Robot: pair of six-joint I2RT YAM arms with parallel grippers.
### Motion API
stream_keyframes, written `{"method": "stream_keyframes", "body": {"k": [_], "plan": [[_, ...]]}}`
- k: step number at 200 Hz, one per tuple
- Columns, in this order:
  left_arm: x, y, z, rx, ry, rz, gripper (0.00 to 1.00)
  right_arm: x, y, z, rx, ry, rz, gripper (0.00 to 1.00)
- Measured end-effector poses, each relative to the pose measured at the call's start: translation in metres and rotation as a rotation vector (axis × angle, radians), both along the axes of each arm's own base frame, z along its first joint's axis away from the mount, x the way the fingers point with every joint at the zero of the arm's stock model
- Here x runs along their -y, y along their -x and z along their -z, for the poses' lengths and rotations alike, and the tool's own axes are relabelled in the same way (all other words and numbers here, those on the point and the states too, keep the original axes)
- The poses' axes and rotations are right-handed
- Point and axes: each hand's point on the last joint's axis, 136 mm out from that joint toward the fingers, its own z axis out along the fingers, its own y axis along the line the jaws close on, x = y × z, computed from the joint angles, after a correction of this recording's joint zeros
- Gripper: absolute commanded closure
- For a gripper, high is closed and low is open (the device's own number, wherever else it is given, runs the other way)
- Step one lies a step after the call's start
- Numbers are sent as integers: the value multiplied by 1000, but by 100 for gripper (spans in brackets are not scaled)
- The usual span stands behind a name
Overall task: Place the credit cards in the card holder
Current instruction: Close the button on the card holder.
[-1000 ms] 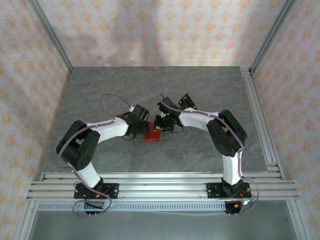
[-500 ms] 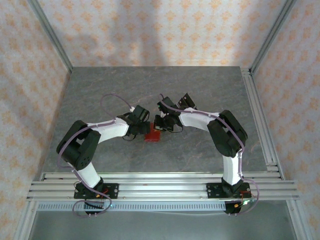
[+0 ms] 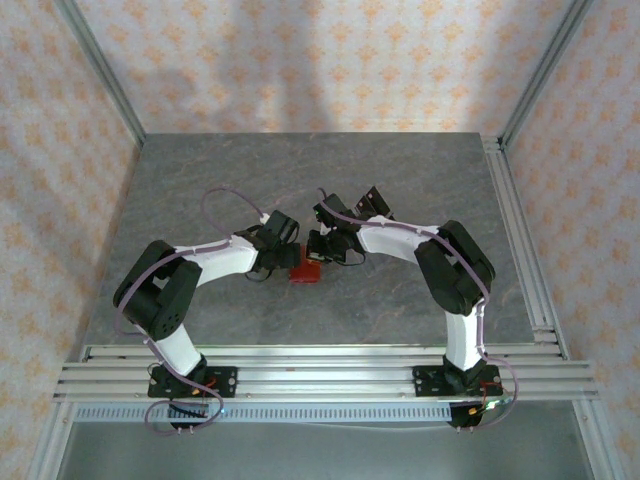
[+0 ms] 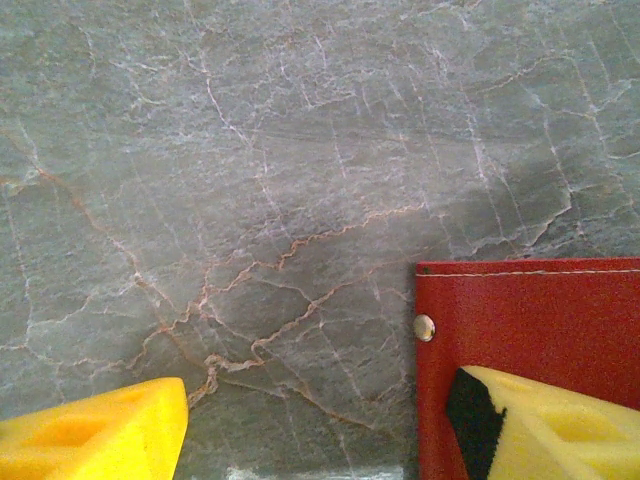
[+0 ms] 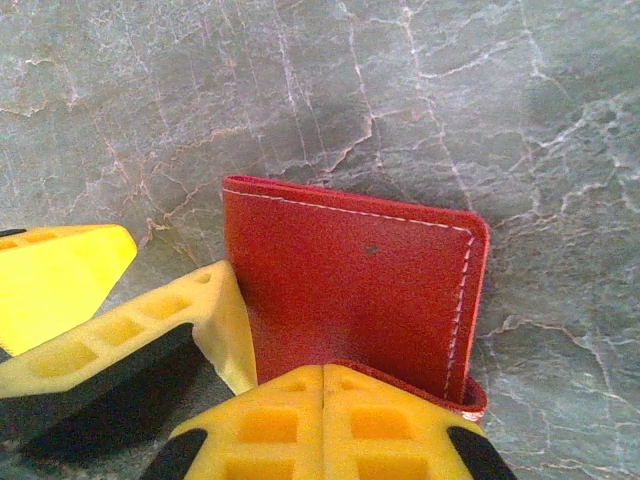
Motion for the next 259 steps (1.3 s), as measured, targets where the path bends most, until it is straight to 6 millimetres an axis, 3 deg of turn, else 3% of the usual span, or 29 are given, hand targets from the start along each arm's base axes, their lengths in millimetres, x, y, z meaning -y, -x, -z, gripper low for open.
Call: {"method": "stream_keyframes", "body": {"k": [115,218,259], "plan": [[0,0,0,0,0,0,28,-2,1,9,5,-20,-2,100],[0,0,0,-1,-1,0,28,0,7,14,122,-56,21,100],[-1,1,0,-2,-5,0,28,-6,5,6,132,-70,16,66]]}}
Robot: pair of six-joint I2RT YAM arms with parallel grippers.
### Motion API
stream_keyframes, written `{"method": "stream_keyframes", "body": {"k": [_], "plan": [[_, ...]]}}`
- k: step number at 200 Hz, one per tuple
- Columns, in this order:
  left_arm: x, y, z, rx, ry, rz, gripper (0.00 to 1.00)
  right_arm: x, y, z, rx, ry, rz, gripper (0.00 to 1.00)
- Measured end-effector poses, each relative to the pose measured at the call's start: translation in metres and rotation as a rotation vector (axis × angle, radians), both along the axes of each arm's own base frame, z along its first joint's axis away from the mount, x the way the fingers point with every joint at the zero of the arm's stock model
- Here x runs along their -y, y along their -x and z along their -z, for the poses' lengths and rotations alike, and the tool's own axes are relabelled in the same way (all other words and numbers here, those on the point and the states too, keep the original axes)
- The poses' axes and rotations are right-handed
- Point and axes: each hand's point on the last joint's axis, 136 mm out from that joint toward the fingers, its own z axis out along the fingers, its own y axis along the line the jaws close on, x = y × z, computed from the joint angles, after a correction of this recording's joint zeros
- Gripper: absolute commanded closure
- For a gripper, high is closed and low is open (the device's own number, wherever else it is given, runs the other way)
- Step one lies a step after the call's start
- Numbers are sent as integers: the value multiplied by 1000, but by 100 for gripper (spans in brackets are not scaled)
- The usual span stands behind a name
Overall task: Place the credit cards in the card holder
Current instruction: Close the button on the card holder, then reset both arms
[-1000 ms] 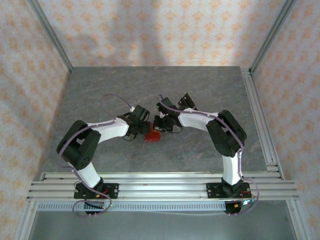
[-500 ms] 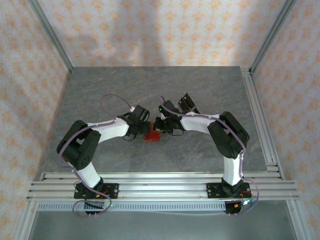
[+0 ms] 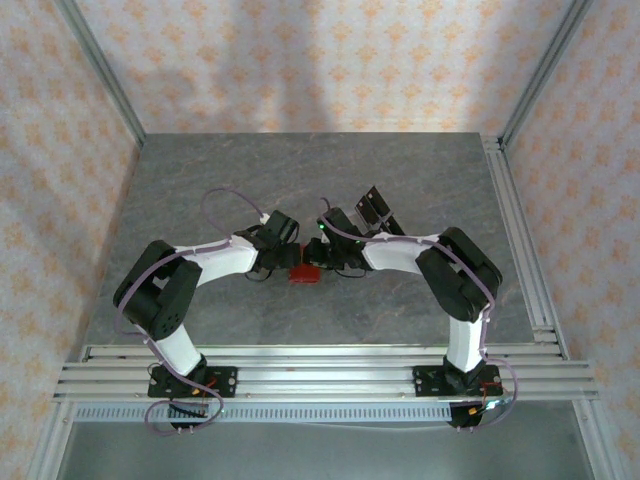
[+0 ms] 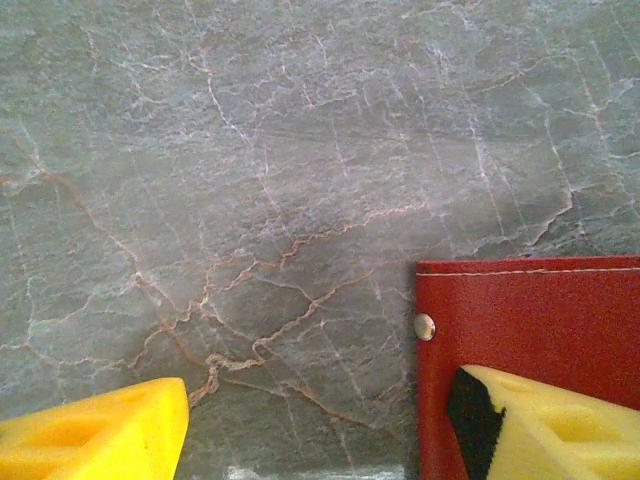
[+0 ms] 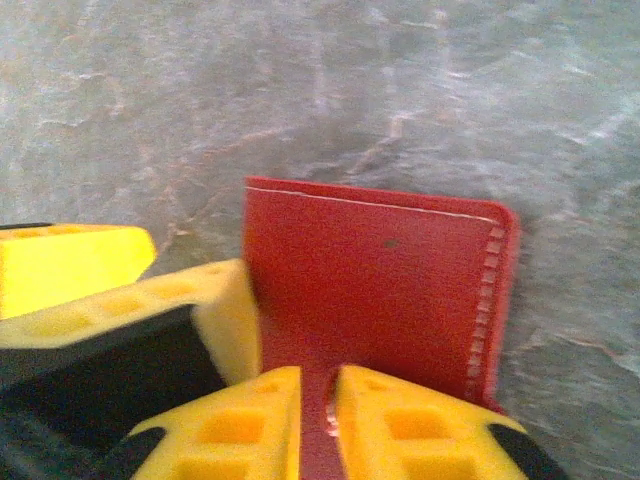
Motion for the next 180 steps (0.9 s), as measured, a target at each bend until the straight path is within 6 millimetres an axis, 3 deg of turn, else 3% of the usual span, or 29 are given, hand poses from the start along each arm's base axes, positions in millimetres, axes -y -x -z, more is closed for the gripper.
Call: {"method": "stream_keyframes", "body": {"k": [22,61,84,93,115,142,180], "plan": [[-6,0,-4,7,-23,-16,27,0,-2,-6,-18,32,-2,50],[-17,-3,-14,9,-55,-51,19,3,-11,-27,-35,78,-10,32],[-27,-17,-48,64,-58,-92,10,4,-28,-55,-1,38,9,17],[-30,-23,-66,95,-58,-104,7,8,-35,-70,24,20,16,1],[-31,-37,-119,194,-28,-125,0,23,-49,-110,86,-27,56,1],[-40,-46,-184,326,-5,-150,0,60,-62,-165,182,-64,118,1],[-94,-37,-229,421,-84,-261,0,165,-90,-240,356,-32,345,1]]}}
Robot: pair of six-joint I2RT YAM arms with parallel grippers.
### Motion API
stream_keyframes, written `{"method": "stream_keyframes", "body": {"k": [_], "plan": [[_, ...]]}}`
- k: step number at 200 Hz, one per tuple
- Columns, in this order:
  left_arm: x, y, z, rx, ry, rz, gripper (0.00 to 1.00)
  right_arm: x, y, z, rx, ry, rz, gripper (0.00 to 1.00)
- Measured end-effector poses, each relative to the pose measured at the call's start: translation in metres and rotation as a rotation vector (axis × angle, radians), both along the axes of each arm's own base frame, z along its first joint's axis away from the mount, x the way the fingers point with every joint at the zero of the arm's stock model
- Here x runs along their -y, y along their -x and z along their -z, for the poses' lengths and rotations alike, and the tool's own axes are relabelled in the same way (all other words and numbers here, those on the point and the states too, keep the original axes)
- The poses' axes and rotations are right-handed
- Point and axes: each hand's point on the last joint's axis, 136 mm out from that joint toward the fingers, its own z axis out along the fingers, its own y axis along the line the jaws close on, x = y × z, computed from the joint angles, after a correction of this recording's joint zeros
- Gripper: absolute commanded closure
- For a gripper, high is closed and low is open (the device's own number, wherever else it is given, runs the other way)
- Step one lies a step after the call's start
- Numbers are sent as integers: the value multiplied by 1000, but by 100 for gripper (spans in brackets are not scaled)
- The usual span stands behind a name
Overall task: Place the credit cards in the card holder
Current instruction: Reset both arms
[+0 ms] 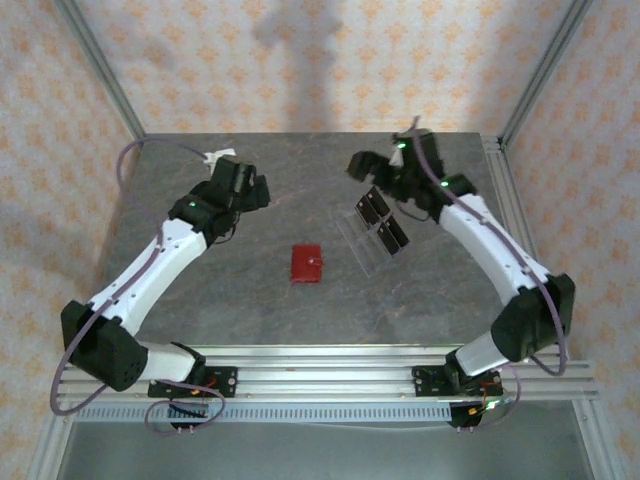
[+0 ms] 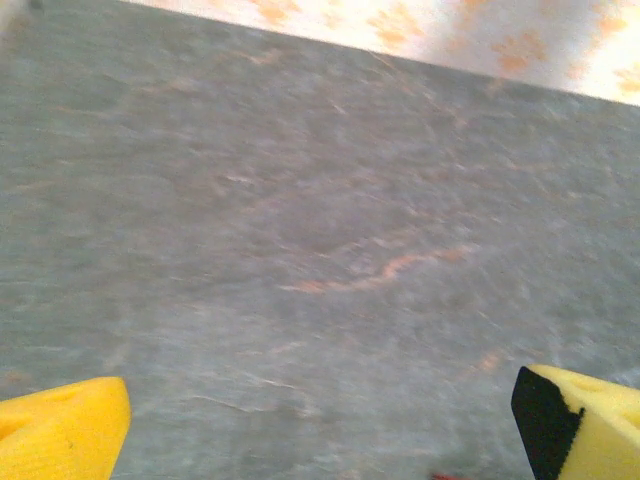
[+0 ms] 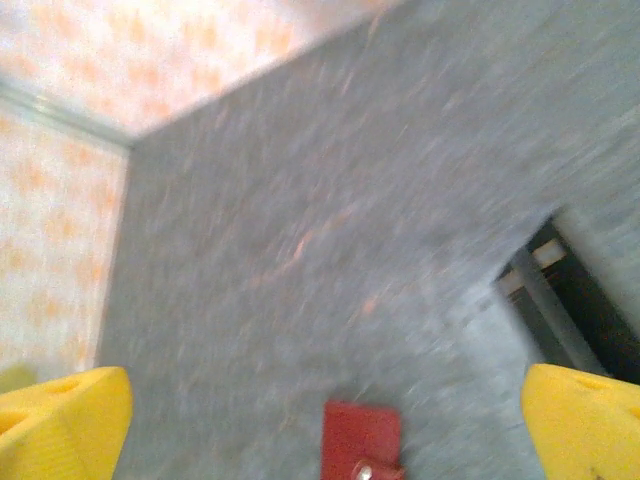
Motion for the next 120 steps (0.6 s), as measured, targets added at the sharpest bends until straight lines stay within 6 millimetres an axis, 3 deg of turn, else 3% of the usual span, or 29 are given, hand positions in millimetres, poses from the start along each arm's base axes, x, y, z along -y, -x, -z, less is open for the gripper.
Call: {"method": "stream_keyframes", "body": {"k": [26,60,90,120], "plan": [[-20,9,-23,55,-82,-27,0,69,-11,-24,52,48,173,1],[-44,25,-36,138,-202,-56,0,127,-16,-17,65,207,336,1],[-79,33,-18,145,-272,-131,0,171,-11,10,54,392,438,1],[-107,41,33,98,-321,-162,0,216,-3,49,7,529,522,1]]}}
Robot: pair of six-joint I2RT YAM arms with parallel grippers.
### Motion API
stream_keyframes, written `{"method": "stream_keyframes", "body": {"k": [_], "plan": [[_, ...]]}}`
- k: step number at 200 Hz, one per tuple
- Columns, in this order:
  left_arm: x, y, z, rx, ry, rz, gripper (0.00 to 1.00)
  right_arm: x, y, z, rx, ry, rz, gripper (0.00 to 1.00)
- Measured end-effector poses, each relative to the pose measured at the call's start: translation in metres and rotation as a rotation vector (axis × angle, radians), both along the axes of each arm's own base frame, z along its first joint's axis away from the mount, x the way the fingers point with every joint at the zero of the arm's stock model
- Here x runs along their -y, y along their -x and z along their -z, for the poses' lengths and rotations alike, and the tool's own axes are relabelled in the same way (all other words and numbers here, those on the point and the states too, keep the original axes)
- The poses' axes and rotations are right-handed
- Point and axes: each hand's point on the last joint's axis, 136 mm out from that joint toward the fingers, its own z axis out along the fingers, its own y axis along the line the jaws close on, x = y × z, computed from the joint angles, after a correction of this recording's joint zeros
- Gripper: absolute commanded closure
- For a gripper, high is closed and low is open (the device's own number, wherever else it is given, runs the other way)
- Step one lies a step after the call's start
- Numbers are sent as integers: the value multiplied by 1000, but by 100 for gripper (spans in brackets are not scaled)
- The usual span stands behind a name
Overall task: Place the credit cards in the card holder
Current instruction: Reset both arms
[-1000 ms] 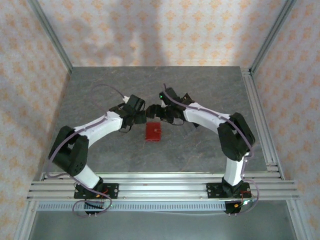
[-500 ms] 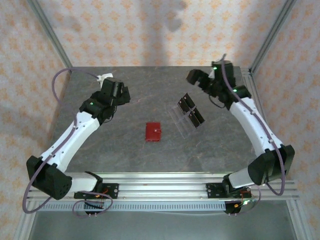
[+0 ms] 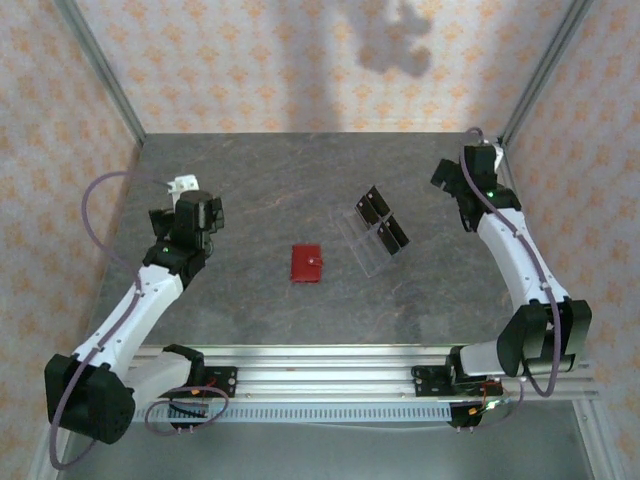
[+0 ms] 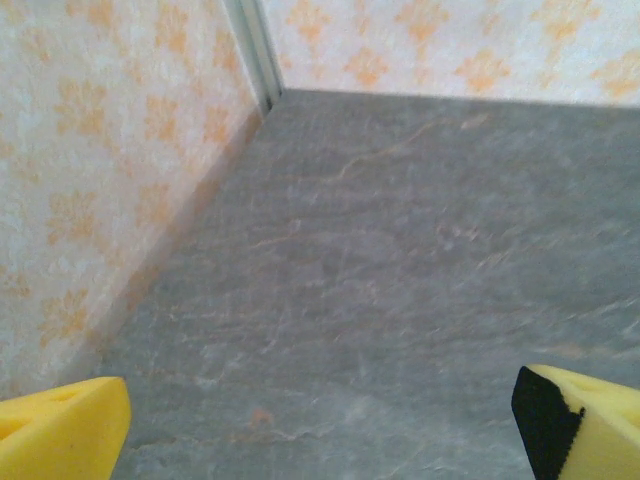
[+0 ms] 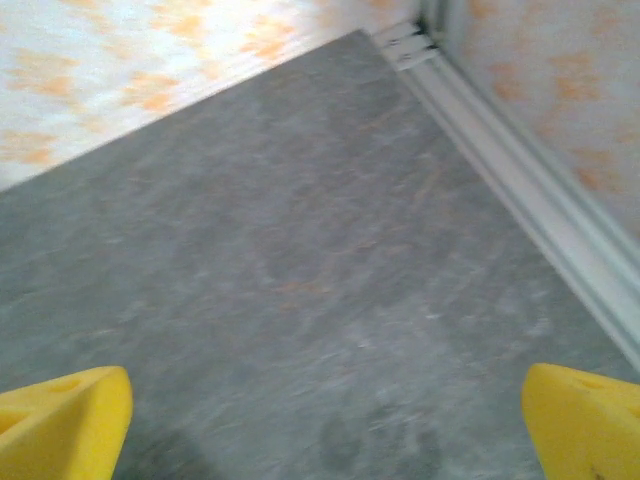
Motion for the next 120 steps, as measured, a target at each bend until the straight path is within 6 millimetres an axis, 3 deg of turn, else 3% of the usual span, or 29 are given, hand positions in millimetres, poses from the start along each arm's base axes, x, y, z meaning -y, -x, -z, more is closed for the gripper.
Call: {"method": "stream_keyframes", "body": {"k": [32,77,104,120], "plan": [[-12,-2,46,-30,22,-11,0,23,10,44,-33,113,27,1],[-3,-12,94,-41,23,59,0,34,29,115,-64,158,21,1],[-4,-3,122,-63,18,82,0,29,32,136,-11,146,-10,1],[-6,-3,124,-43,25,89,0,25,29,143,37,136,-30,1]]}}
